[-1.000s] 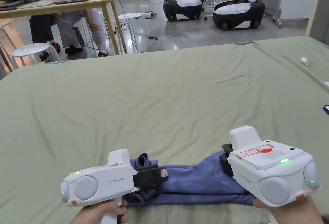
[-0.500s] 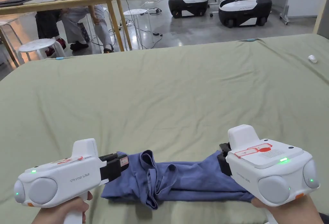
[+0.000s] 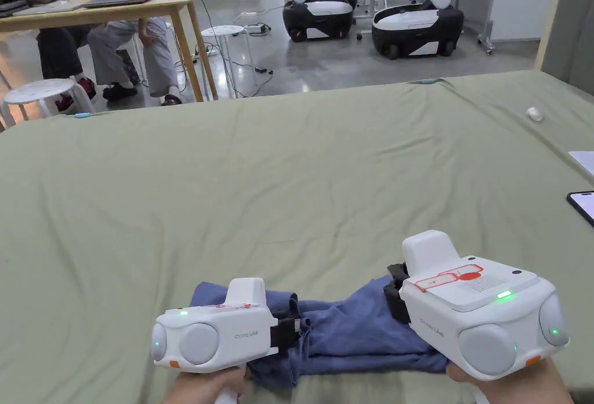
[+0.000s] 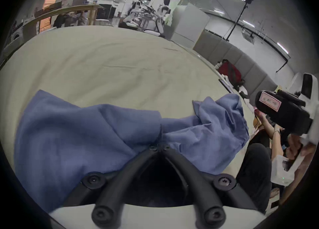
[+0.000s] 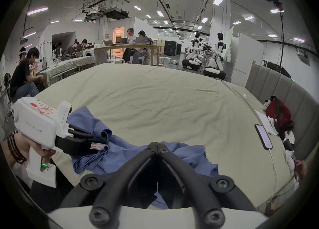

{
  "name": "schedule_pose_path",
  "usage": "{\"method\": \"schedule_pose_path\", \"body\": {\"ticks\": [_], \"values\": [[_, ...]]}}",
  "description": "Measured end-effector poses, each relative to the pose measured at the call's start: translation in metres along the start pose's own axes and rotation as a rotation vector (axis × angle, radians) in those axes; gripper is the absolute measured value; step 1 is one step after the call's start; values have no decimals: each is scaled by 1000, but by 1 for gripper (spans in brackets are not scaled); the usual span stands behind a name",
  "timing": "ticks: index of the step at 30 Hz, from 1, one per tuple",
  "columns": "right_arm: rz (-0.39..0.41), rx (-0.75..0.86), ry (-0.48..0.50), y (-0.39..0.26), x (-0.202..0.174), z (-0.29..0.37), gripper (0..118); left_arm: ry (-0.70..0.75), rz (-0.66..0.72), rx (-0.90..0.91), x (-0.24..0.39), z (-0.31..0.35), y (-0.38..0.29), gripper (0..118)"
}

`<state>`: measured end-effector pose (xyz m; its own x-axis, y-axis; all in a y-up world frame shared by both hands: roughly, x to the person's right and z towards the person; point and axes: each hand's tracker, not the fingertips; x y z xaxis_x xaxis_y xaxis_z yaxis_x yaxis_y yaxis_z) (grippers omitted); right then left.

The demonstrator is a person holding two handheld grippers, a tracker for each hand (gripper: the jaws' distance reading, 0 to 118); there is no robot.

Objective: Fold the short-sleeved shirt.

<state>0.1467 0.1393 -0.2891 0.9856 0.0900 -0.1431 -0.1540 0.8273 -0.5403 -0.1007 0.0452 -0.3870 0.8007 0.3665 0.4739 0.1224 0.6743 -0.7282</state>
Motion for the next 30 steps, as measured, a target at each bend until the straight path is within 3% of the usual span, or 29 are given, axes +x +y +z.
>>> {"method": "schedule_pose_path", "body": {"ticks": [9, 18, 20, 22, 23, 30], "values": [[0, -4, -38, 1, -3, -7, 0, -29, 51, 110, -26, 64, 13, 0], [-19, 9, -17, 3, -14, -18, 0, 82, 205, 206, -97, 131, 9, 1], [-24, 4, -2, 3, -17, -20, 0, 45, 237, 204, -105, 133, 6, 40], [-19, -1, 6, 2, -22, -22, 0, -9, 241, 185, -102, 130, 2, 94], [-15, -3, 9, 1, -23, -23, 0, -37, 249, 165, -102, 126, 0, 107], [-10, -15, 36, 3, -27, -22, 0, -41, 257, 90, -106, 85, -11, 105]]}}
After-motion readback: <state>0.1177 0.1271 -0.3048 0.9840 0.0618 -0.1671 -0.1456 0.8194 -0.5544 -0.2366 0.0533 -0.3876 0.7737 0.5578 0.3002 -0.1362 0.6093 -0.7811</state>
